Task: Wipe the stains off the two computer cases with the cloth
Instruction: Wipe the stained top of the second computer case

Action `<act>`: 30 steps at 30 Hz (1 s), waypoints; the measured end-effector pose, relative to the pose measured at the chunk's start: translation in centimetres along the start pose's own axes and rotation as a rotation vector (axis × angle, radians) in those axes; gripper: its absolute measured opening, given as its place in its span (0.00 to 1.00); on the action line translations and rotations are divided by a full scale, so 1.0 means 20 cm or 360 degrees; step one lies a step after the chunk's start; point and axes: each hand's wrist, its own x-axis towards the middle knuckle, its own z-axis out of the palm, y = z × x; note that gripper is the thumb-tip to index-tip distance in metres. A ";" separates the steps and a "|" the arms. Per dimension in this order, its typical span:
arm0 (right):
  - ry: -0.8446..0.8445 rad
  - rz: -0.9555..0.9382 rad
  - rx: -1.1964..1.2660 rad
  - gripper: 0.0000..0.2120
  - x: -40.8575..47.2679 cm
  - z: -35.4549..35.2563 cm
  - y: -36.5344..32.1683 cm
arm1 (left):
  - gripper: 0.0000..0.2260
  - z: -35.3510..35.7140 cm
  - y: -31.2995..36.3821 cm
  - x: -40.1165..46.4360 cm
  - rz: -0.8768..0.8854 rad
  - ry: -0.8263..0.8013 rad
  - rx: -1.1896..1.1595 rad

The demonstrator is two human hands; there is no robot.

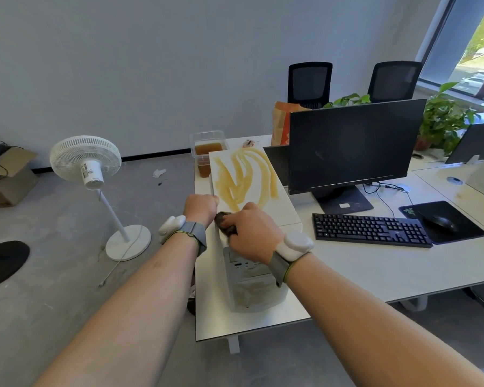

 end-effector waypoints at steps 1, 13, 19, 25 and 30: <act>-0.0040 0.0004 0.0036 0.17 0.00 -0.03 0.00 | 0.14 0.00 0.00 0.02 0.0102 0.0063 0.0148; 0.0210 0.0100 0.0311 0.18 -0.02 -0.09 0.10 | 0.16 0.10 0.06 -0.07 -0.0084 0.0289 -0.0090; 0.0459 0.0499 0.0197 0.22 0.02 -0.10 0.36 | 0.19 0.18 0.01 -0.06 -0.0010 0.0447 0.0178; 0.0360 0.0389 0.0119 0.18 0.04 -0.16 0.28 | 0.14 0.18 0.01 -0.07 0.0021 0.0461 0.0177; 0.0197 -0.0061 -0.0080 0.14 0.00 0.00 0.22 | 0.08 0.21 -0.02 0.01 -0.0073 0.0366 -0.0007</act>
